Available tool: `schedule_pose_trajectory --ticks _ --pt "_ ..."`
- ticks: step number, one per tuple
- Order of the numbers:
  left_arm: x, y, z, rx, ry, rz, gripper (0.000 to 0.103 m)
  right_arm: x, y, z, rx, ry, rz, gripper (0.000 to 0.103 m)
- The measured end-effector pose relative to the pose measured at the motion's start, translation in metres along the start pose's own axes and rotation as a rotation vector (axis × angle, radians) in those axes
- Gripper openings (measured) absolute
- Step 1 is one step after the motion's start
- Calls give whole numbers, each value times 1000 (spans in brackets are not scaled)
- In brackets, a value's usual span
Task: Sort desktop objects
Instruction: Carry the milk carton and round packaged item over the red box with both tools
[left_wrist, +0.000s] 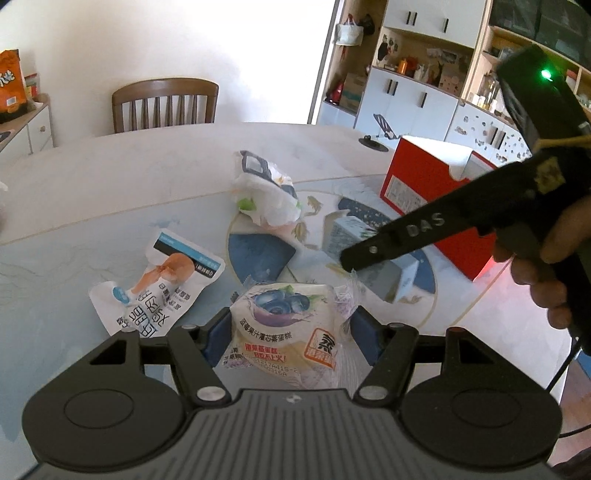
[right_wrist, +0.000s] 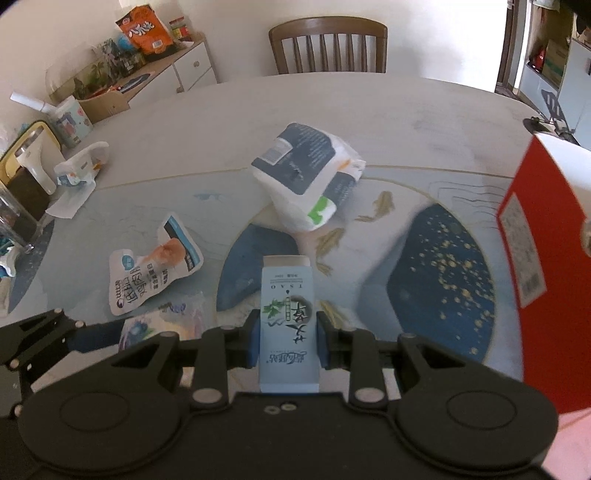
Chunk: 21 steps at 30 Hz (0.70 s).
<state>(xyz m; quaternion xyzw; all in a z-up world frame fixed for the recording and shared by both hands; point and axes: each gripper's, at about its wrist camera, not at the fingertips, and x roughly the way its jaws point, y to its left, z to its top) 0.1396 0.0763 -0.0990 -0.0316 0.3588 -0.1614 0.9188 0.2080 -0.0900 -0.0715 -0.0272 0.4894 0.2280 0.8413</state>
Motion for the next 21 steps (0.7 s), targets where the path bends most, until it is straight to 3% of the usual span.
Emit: schedule_pose_trajectory --ticks 21 --pt "-37 -55 46 -39 -88 11 68 -95 -58 -1 38 -113 46 28"
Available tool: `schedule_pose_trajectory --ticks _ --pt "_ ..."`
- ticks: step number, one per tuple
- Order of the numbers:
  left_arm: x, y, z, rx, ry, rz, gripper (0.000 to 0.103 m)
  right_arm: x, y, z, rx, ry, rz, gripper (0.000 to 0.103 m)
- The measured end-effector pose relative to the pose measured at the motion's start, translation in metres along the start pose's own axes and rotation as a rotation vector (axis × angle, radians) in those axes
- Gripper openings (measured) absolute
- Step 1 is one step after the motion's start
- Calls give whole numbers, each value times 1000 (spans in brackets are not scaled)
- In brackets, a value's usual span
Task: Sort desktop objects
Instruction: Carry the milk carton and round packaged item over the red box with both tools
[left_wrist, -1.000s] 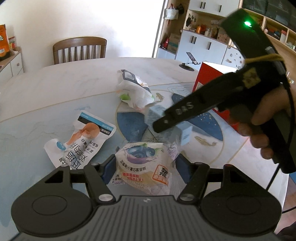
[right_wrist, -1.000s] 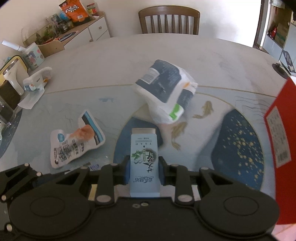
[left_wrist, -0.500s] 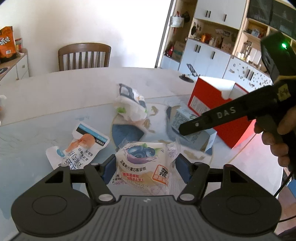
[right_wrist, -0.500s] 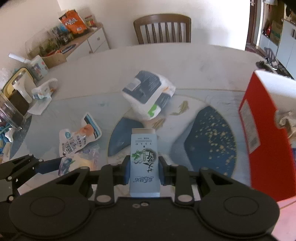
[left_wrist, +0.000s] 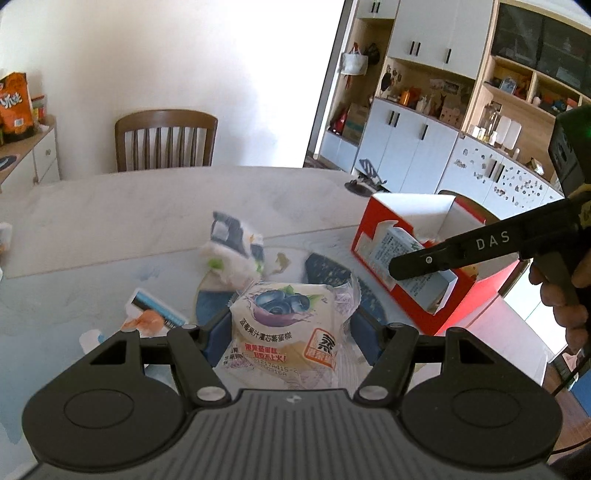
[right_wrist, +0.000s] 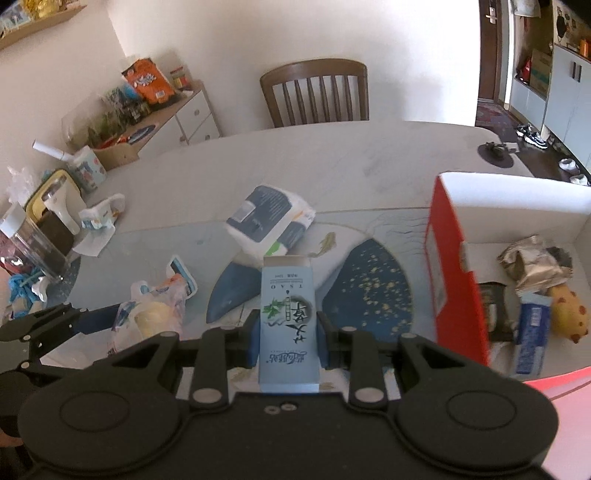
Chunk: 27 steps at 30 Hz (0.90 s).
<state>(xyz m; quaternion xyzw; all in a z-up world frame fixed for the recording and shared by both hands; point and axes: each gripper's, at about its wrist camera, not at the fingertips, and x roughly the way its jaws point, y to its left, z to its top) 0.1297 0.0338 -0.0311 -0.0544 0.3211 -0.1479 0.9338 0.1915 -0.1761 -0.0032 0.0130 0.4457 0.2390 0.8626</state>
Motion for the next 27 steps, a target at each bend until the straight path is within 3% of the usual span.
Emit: schedule_pose_trajectory --ticks 12,27 --pt "10 -44 26 23 -26 2 68 -31 -43 14 -11 -57 -13 28" --pt "50 -101 55 70 -32 -16 68 -47 -116 17 36 -82 -35 28"
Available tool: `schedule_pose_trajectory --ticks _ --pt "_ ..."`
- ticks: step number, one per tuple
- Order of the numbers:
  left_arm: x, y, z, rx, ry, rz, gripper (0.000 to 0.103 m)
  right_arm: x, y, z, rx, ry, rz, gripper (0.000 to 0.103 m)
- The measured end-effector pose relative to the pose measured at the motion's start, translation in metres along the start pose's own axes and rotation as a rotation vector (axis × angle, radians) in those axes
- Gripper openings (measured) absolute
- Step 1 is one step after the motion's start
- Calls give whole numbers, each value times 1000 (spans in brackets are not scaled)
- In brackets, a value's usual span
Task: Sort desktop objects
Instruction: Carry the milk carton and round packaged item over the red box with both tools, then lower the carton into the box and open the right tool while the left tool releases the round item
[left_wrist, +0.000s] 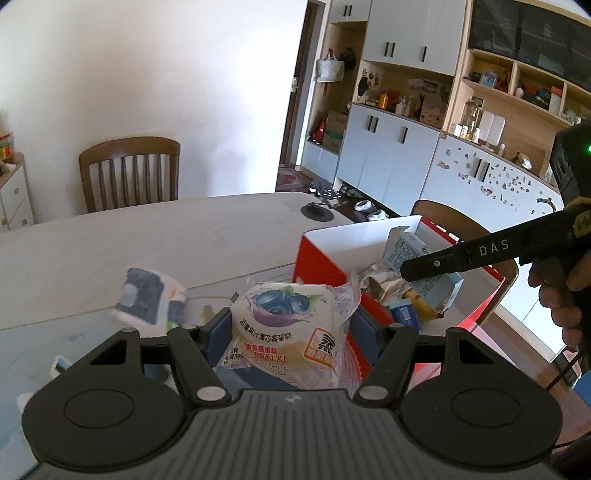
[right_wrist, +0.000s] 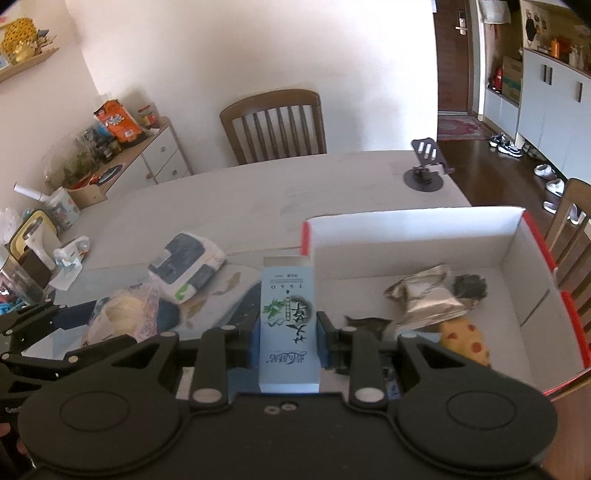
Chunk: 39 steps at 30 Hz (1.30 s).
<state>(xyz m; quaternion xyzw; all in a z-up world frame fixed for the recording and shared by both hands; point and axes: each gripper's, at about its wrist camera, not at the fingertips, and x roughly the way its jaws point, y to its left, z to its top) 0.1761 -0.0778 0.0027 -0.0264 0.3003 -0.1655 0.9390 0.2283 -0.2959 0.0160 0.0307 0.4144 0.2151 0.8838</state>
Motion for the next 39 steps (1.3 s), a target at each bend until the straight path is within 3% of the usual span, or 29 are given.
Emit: schedule_pose_trajectory --ticks 24,39 --pt "79 -91 35 120 40 -94 68 -20 -121 -5 103 -7 -93 28" --pt "125 -119 44 202 103 -122 68 -3 -159 -6 113 32 -130 28"
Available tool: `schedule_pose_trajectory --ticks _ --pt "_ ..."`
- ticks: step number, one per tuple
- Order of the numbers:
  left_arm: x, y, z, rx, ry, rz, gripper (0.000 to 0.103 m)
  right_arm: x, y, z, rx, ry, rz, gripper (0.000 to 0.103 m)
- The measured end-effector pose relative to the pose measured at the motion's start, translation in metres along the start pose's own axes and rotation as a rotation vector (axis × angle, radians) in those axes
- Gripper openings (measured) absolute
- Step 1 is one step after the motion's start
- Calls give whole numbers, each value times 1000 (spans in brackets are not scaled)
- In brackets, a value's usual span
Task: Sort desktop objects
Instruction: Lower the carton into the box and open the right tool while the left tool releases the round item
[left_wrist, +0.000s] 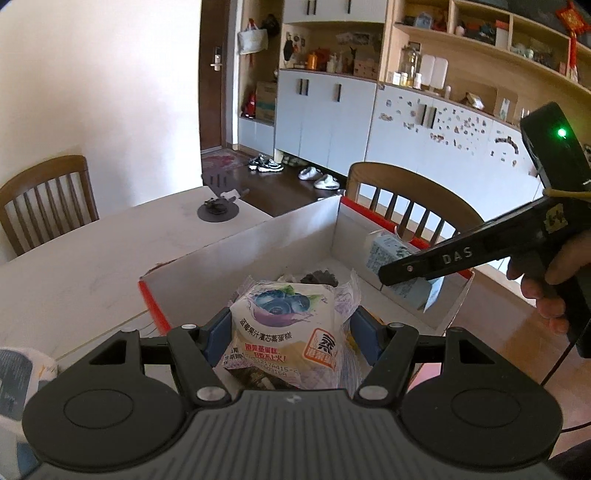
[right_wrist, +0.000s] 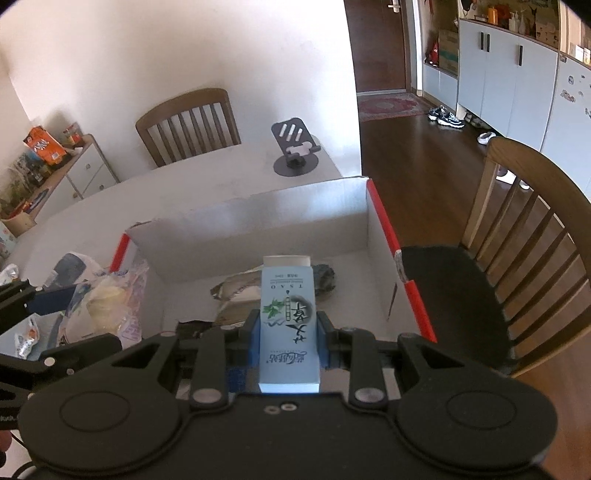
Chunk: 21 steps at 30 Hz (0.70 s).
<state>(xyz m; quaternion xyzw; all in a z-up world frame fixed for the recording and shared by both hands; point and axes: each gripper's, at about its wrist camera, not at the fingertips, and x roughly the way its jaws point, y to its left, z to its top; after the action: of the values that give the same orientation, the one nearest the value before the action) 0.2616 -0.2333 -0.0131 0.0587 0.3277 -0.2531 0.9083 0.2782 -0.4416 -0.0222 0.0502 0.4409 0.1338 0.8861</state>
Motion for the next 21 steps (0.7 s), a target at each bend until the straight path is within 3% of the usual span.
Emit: schedule_pose_trajectory --ticks 21 --pt "51 -6 -1 89 131 16 68 58 -8 11 -112 83 -78 28"
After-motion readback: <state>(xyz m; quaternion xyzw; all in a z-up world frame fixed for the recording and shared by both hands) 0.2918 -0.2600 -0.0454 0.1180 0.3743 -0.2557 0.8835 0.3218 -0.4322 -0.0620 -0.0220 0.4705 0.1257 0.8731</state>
